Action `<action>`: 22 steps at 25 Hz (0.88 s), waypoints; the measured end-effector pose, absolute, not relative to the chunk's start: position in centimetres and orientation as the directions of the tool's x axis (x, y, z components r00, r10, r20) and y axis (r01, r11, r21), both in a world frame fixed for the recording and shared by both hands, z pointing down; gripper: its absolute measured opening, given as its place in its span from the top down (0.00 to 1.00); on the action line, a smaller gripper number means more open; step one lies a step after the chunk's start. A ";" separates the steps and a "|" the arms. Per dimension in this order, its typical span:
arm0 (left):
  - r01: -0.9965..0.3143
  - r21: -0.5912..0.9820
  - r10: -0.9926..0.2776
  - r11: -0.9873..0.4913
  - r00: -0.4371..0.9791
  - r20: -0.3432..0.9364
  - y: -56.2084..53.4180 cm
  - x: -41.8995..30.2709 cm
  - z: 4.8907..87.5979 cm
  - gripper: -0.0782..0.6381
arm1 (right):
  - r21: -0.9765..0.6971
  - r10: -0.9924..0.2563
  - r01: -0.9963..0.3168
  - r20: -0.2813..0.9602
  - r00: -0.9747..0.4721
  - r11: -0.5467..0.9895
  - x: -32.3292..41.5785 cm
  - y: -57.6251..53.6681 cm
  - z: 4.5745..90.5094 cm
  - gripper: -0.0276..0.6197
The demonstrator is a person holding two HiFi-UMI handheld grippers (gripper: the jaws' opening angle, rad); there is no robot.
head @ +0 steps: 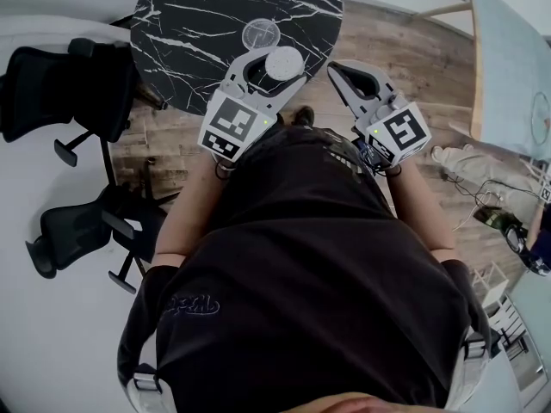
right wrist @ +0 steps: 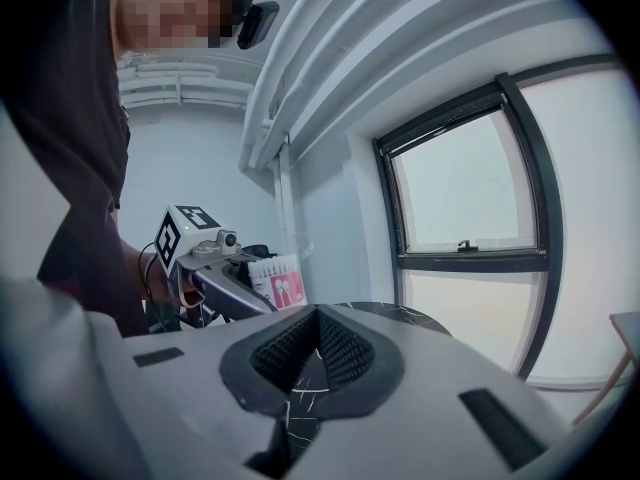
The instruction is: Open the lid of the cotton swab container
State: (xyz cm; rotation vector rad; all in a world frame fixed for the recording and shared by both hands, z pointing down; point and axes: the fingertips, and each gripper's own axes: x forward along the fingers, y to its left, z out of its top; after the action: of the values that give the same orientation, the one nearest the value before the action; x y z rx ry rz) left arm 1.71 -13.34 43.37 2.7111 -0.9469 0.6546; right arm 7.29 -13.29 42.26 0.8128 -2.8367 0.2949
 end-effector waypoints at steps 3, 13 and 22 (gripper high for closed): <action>-0.624 0.039 -0.537 -0.780 0.700 0.471 -13.3 1.9 43.4 0.53 | -0.146 -0.509 -0.546 0.228 -0.830 0.825 7.5 -13.4 42.4 0.92; -0.612 0.036 -0.525 -0.790 0.706 0.475 -13.4 2.4 43.6 0.53 | -0.126 -0.509 -0.543 0.227 -0.830 0.830 7.6 -14.2 42.2 0.92; -0.608 0.035 -0.521 -0.793 0.707 0.478 -13.3 2.5 43.4 0.53 | -0.118 -0.509 -0.541 0.223 -0.832 0.833 7.6 -14.3 41.7 0.92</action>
State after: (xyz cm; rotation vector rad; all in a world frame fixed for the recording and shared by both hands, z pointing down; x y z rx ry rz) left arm 2.47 -13.29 43.42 2.7238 -0.9103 0.6773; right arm 7.57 -14.29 41.75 0.8179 -2.8309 0.2621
